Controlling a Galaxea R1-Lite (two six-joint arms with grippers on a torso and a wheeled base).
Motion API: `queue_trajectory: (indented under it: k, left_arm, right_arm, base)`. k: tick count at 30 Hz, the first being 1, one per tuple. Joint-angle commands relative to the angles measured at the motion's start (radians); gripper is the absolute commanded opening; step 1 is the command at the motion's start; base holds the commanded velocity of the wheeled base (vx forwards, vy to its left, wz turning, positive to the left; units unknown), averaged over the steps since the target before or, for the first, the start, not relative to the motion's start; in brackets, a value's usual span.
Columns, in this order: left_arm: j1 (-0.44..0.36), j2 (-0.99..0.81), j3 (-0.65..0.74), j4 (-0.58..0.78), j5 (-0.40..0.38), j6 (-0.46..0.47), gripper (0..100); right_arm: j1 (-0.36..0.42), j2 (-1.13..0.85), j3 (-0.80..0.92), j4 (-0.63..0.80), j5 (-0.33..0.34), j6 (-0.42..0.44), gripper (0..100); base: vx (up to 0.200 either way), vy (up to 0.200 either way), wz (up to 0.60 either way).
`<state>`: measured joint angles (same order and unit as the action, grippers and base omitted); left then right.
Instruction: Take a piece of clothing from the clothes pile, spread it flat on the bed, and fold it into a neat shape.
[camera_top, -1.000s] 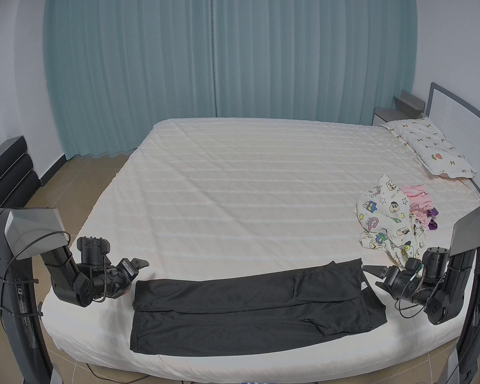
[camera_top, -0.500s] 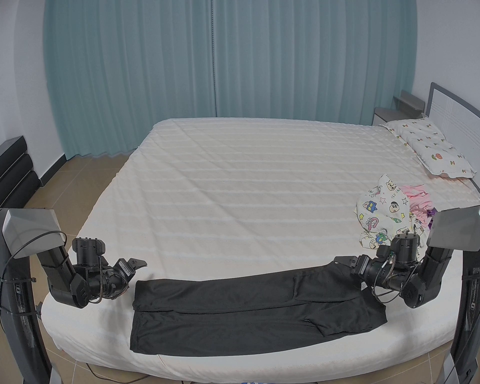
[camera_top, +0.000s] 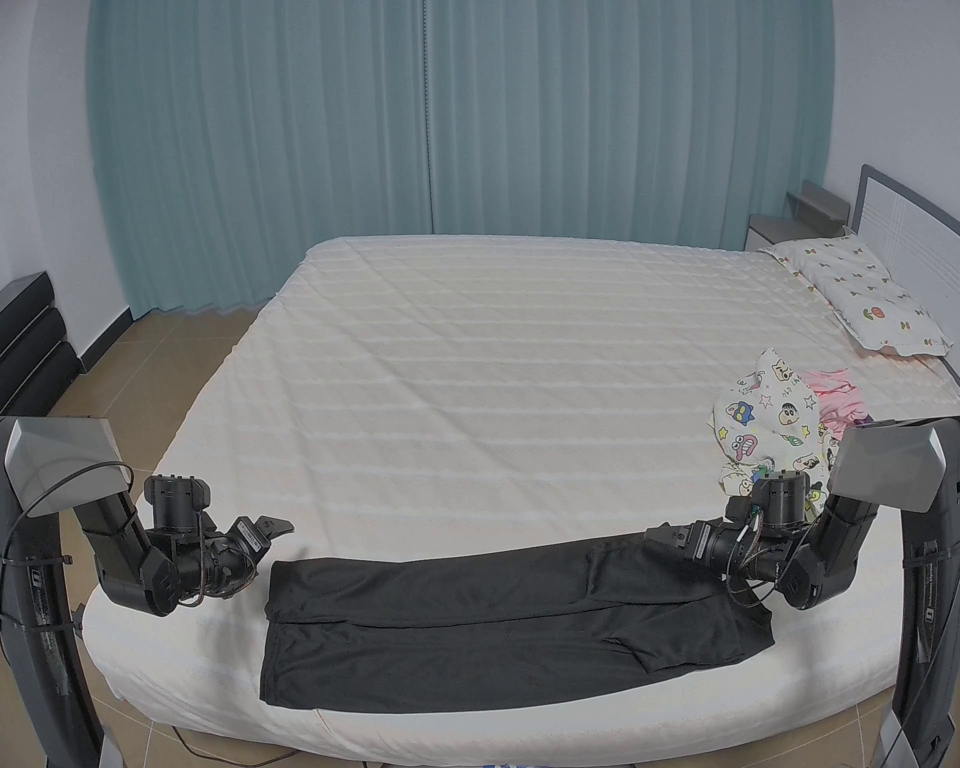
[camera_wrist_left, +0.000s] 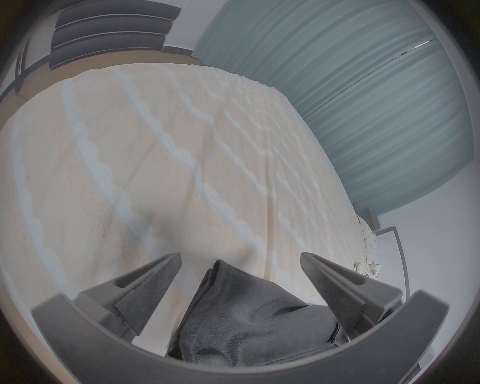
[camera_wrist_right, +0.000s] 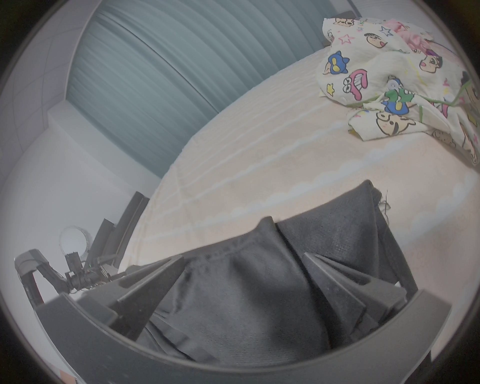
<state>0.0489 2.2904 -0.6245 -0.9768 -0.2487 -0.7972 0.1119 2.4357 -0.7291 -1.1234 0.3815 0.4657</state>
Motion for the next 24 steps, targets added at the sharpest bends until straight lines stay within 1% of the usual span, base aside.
queue_trajectory:
  k: [1, 7, 8, 18, 24]
  left_arm:
    - [0.0, 0.0, 0.0, 0.0, 0.0, 0.0, 100]
    - [0.0, 0.001, -0.001, 0.0, 0.002, 0.0, 100]
    - [0.0, 0.001, -0.001, 0.0, 0.0, 0.0, 100]
    - [0.0, 0.001, -0.001, 0.0, 0.002, 0.0, 100]
    - [0.0, 0.001, -0.003, 0.0, 0.002, 0.0, 100]
  right_arm:
    - [-0.006, 0.009, -0.01, 0.025, 0.0, -0.029, 100]
    - [-0.015, 0.002, 0.001, 0.036, 0.0, -0.047, 100]
    - [-0.018, -0.003, 0.004, 0.036, 0.0, -0.047, 0]
    - [-0.046, -0.038, 0.045, 0.028, 0.0, -0.052, 0]
    - [-0.063, -0.063, 0.079, 0.028, 0.0, -0.068, 0]
  base:
    - [0.0, 0.0, 0.0]
    - [0.0, 0.0, 0.0]
    - [0.0, 0.0, 0.0]
    - [0.0, 0.0, 0.0]
    - [0.0, 0.0, 0.0]
